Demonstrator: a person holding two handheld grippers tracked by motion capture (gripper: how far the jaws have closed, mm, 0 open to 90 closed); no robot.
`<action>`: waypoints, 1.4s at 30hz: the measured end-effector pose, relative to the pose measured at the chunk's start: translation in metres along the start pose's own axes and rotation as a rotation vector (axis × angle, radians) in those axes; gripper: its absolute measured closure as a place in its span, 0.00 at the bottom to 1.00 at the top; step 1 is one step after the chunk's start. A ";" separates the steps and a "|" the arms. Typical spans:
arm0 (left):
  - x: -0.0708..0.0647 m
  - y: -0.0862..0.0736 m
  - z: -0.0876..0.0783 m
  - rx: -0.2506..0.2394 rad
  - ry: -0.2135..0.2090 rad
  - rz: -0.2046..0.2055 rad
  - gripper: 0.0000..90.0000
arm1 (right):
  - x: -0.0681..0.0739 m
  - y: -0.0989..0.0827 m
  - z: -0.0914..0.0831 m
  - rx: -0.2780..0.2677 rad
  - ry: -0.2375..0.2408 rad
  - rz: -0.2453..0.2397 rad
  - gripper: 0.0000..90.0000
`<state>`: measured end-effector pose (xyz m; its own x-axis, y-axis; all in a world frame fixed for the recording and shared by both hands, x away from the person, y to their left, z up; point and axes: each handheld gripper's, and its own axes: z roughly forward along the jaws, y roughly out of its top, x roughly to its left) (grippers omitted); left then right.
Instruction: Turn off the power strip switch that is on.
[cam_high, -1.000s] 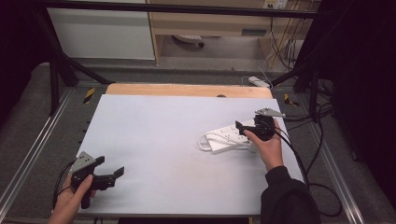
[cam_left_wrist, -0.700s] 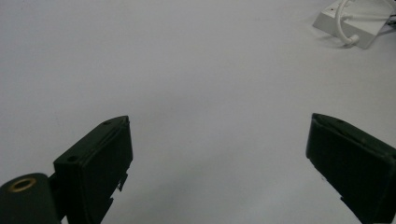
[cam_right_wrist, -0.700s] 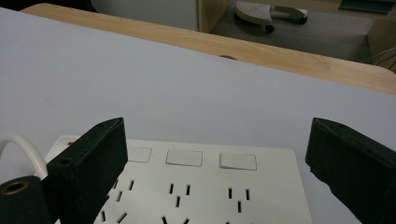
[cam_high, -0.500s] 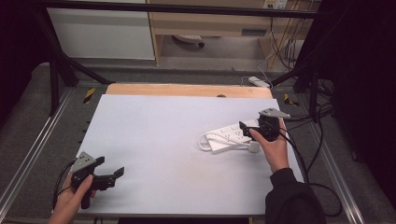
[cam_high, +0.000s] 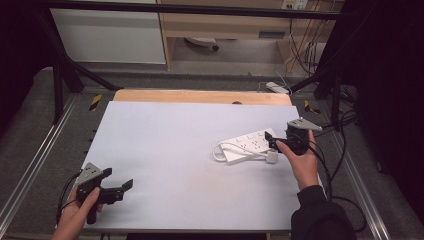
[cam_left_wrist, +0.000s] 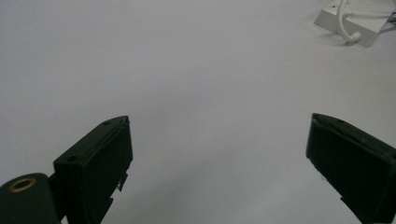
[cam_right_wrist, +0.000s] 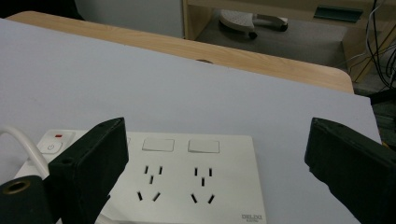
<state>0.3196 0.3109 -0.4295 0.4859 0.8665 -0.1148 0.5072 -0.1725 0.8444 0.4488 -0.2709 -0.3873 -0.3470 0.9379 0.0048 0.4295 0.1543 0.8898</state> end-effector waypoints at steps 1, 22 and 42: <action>0.000 0.000 0.000 0.000 0.001 0.001 0.08 | -0.001 -0.001 -0.002 -0.002 -0.001 0.004 0.07; 0.000 -0.001 0.001 0.008 0.006 0.001 0.08 | -0.003 -0.022 -0.041 -0.008 0.019 0.018 0.06; -0.002 -0.001 0.001 0.019 0.003 0.007 0.08 | 0.004 -0.062 -0.073 -0.007 0.025 0.062 0.06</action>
<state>0.3192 0.3092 -0.4312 0.4872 0.8666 -0.1078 0.5172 -0.1869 0.8352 0.3605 -0.2995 -0.4090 -0.3404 0.9376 0.0713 0.4450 0.0938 0.8906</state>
